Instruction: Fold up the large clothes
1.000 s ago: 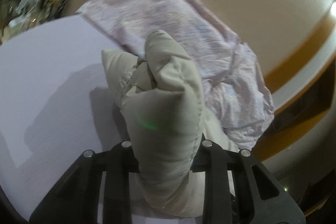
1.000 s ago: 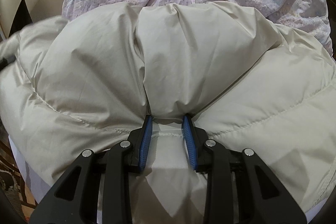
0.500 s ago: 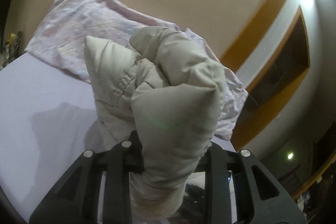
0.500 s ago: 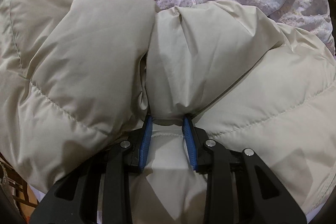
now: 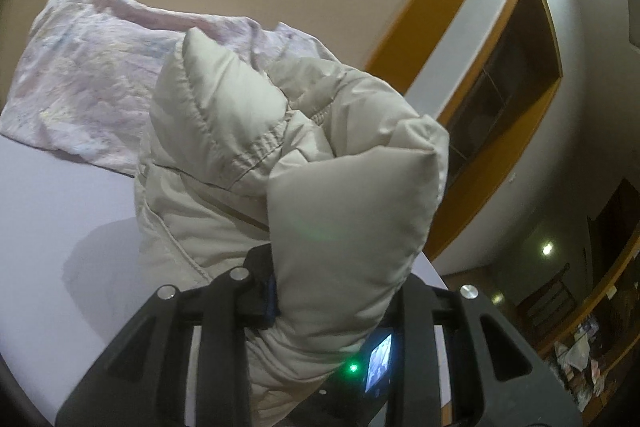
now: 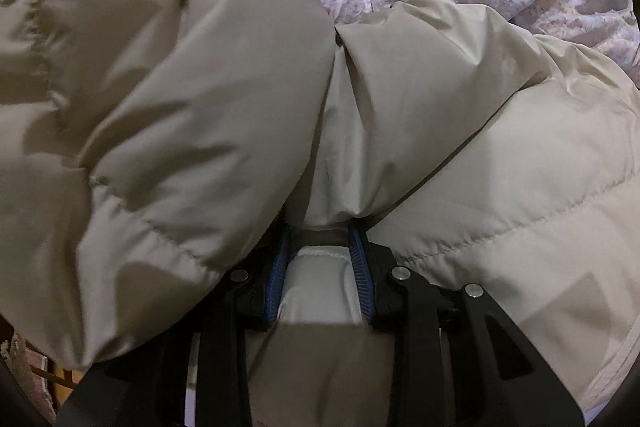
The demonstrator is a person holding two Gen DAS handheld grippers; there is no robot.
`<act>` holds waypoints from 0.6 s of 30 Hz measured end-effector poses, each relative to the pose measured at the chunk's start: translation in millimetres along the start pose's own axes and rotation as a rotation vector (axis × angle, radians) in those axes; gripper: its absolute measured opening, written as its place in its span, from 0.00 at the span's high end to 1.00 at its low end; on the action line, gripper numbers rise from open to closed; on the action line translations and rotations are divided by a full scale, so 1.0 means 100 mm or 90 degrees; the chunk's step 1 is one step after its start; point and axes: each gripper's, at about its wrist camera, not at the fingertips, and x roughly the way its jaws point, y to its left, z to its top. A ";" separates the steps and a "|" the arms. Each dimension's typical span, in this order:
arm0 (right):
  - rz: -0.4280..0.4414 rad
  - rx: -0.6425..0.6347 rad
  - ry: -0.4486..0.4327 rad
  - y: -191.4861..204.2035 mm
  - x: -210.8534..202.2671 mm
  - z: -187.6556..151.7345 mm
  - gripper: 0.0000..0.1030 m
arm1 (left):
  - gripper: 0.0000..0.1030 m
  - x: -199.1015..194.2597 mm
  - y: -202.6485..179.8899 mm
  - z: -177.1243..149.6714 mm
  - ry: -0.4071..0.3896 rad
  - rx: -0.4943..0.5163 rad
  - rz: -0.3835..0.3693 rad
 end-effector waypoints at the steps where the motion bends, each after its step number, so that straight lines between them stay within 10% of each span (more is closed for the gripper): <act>1: 0.004 0.001 -0.001 -0.02 -0.03 -0.01 0.68 | 0.72 0.05 -0.03 0.00 0.004 0.004 -0.002; 18: 0.070 0.090 -0.092 -0.84 -0.98 -0.50 0.68 | 0.70 0.82 -0.73 -0.43 0.124 0.070 -0.068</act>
